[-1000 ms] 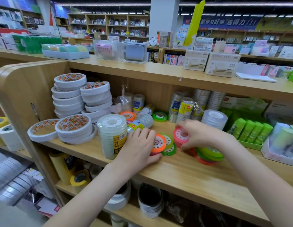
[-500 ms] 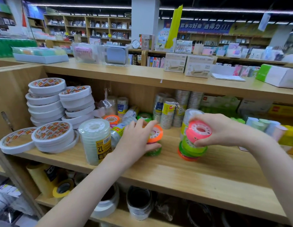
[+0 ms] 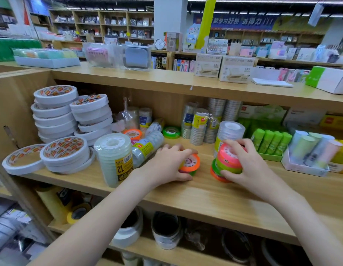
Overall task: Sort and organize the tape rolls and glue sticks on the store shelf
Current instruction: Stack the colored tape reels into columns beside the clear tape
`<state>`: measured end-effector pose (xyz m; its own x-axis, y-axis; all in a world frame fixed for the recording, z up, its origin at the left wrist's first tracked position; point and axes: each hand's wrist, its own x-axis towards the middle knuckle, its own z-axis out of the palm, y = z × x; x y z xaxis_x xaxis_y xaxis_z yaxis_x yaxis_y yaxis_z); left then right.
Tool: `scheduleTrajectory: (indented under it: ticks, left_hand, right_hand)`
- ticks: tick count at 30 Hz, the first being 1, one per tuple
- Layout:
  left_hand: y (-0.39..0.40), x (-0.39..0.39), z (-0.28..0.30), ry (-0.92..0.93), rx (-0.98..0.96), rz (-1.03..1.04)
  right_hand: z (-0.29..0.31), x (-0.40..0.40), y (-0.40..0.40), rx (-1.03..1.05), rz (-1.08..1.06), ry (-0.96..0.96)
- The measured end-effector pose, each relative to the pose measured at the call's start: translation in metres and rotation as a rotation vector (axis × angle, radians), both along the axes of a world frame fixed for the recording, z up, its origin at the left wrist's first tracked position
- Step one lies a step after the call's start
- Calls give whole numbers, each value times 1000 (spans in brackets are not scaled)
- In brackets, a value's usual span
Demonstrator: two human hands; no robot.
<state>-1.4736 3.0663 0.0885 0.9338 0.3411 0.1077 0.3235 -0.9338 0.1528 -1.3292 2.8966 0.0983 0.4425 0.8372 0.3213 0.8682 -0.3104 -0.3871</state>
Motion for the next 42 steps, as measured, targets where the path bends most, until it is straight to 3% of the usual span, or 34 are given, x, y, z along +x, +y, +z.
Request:
scheduleTrajectory:
  ticks: [5,10,17,19,25,28,31,34,39,42]
  left_hand:
    - [-1,-5,7,-137,-19,-46]
    - [-8,-45,-6,-211,12,-9]
    - [-17,-69,-32,-315,-2,132]
    - [-21,-72,-34,-376,-33,154]
    - [-20,-74,-35,-486,-185,215]
    - [-20,-69,-36,-459,-197,228]
    - [-20,-64,-36,-500,-206,248]
    - [-20,-62,-35,-540,-225,258]
    - [-24,-64,-28,-526,-177,263]
    - [-31,-71,-18,-483,29,279]
  right_hand:
    - [17,-4,-7,-10,-37,-183]
    - [29,-28,5,192,163,-210]
    - [0,-53,59,-144,375,-89]
    - [-6,-51,66,-123,393,-71]
    - [-6,-48,67,148,361,84]
    - [2,-48,62,267,270,47]
    - [3,-50,61,163,163,-82]
    - [-4,-54,57,-54,133,-29]
    - [1,-51,46,9,177,-19]
    - [6,-49,42,-8,233,-85]
